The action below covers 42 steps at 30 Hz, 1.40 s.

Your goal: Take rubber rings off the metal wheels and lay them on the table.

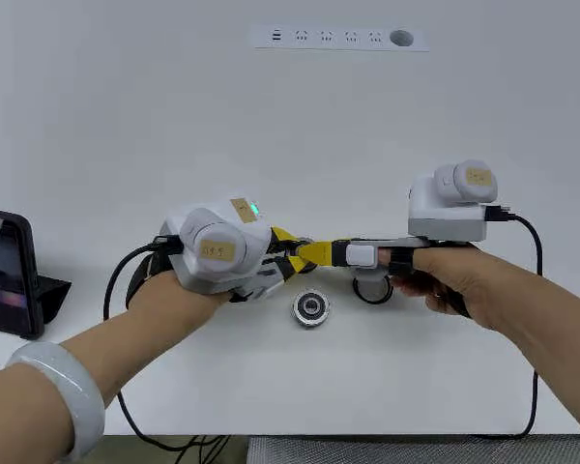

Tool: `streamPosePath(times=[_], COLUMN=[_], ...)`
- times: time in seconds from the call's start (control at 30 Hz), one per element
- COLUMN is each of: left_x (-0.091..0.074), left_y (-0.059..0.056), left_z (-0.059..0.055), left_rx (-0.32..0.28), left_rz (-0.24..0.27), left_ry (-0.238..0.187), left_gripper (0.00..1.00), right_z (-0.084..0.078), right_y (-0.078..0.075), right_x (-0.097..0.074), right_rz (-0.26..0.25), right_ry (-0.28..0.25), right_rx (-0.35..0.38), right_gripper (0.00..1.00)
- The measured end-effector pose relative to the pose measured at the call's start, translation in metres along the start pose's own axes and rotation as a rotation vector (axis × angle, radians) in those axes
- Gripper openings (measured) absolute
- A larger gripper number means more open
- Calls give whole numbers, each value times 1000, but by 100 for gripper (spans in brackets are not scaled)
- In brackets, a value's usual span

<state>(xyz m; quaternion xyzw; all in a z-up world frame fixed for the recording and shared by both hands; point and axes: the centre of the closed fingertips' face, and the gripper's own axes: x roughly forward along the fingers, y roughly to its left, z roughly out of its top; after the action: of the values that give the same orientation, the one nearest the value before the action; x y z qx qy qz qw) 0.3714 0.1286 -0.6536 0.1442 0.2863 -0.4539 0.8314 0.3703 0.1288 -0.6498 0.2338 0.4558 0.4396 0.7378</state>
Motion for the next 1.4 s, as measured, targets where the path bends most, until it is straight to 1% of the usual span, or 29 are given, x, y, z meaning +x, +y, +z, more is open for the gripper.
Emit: streamPosePath(times=[0.1, 0.3, 0.6, 0.87, 0.97, 1.17, 1.27, 1.37, 1.4], left_x=[0, 0, 0, 0, 0, 0, 0, 0, 0], left_y=[0, 0, 0, 0, 0, 0, 0, 0, 0], left_z=[0, 0, 0, 0, 0, 0, -1, 0, 0], left_rx=[-1, 0, 0, 1, 0, 0, 1, 0, 1], left_rz=[0, 0, 1, 0, 0, 1, 0, 0, 1], left_ry=[-1, -1, -2, -3, -3, -3, -2, -3, -3], left_gripper=[13, 13, 13, 13, 13, 13, 13, 13, 13], right_z=[0, -1, -8, -10, -10, -9, -9, -9, -9], right_y=[-1, 3, 6, 8, 8, 9, 6, 2, 0], right_x=[0, -3, -6, -9, -11, -11, -11, -11, -11], right_rz=[-2, 11, 28, 28, 28, 29, 14, 1, -11], right_ry=[1, 3, 19, 18, 19, 12, 12, 14, 18], right_rx=[2, 3, 22, 16, 13, 11, 12, 33, 39], right_gripper=[33, 31, 31, 30, 28, 27, 23, 19, 17])
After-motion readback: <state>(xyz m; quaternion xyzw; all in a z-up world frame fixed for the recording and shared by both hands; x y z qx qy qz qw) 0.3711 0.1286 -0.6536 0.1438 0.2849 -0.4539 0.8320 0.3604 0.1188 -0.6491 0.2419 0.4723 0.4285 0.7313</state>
